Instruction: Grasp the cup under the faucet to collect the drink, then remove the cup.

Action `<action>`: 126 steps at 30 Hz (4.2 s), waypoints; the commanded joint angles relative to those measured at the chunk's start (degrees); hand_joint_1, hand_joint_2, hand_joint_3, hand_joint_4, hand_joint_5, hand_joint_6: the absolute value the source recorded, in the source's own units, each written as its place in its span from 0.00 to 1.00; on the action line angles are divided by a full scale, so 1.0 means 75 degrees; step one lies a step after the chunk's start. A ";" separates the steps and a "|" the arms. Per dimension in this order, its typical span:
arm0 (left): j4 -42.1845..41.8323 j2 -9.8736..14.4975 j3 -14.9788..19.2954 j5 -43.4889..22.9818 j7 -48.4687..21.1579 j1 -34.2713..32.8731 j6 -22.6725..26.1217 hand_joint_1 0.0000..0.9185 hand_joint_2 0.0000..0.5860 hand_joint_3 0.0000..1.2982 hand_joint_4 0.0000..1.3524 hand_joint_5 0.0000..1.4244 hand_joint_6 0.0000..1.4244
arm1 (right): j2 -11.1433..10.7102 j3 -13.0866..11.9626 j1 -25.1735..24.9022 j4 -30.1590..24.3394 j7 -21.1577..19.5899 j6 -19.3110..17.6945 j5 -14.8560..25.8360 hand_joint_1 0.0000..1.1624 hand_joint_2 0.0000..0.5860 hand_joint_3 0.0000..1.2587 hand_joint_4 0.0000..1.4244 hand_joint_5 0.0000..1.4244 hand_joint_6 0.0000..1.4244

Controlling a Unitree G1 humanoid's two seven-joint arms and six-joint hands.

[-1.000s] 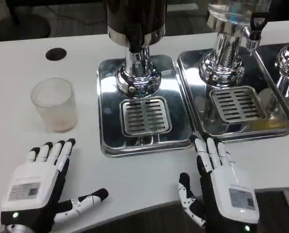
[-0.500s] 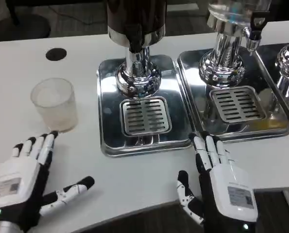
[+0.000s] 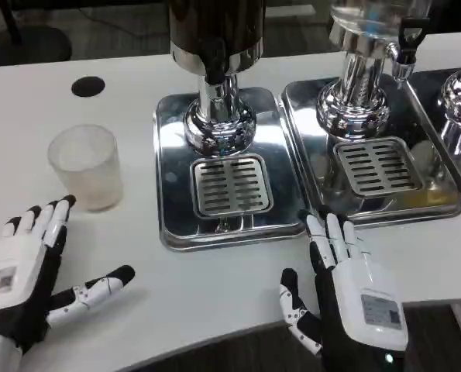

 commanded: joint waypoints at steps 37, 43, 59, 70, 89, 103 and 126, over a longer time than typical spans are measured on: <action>0.3557 0.0037 0.0407 -0.1309 -0.0423 -0.2452 -0.1734 0.00 0.04 0.00 0.00 0.02 0.07 | 0.0052 -0.0150 0.0049 -0.0281 0.0009 -0.0039 0.0086 0.46 0.93 0.09 0.00 0.00 0.08; 0.4065 0.0010 0.0339 -0.1278 -0.0377 -0.2972 -0.1768 0.00 0.04 0.00 0.00 0.03 0.07 | 0.0087 -0.0141 0.0046 -0.0279 -0.0025 -0.0042 0.0073 0.45 0.93 0.11 0.00 0.00 0.08; 0.5454 -0.0024 0.0057 -0.1331 -0.0578 -0.4315 -0.1783 0.04 0.06 0.00 0.00 0.04 0.08 | 0.0164 -0.0144 0.0042 -0.0270 -0.0039 -0.0097 0.0097 0.45 0.92 0.17 0.00 0.00 0.10; 0.6454 -0.0244 -0.0087 -0.1438 -0.0675 -0.5104 -0.1911 0.07 0.05 0.00 0.00 0.06 0.10 | 0.0172 -0.0168 0.0066 -0.0314 -0.0067 -0.0135 0.0121 0.46 0.91 0.24 0.04 0.02 0.12; 0.7067 -0.0399 -0.0253 -0.1551 -0.1114 -0.5717 -0.1759 0.12 0.07 0.00 0.00 0.10 0.14 | 0.0209 -0.0167 0.0067 -0.0287 -0.0053 -0.0224 0.0191 0.47 0.91 0.28 0.06 0.04 0.14; 0.7204 -0.0555 -0.0223 -0.1603 -0.1484 -0.5968 -0.1783 0.18 0.10 0.02 0.03 0.11 0.16 | 0.0261 -0.0259 0.0137 -0.0311 0.0038 -0.0316 0.0384 0.47 0.91 0.30 0.07 0.04 0.15; 0.7233 -0.0630 -0.0220 -0.1674 -0.0862 -0.5831 -0.2321 0.28 0.25 0.15 0.16 0.24 0.28 | 0.0242 -0.0426 0.0187 -0.0293 0.0137 -0.0491 0.0737 0.46 0.90 0.30 0.07 0.05 0.17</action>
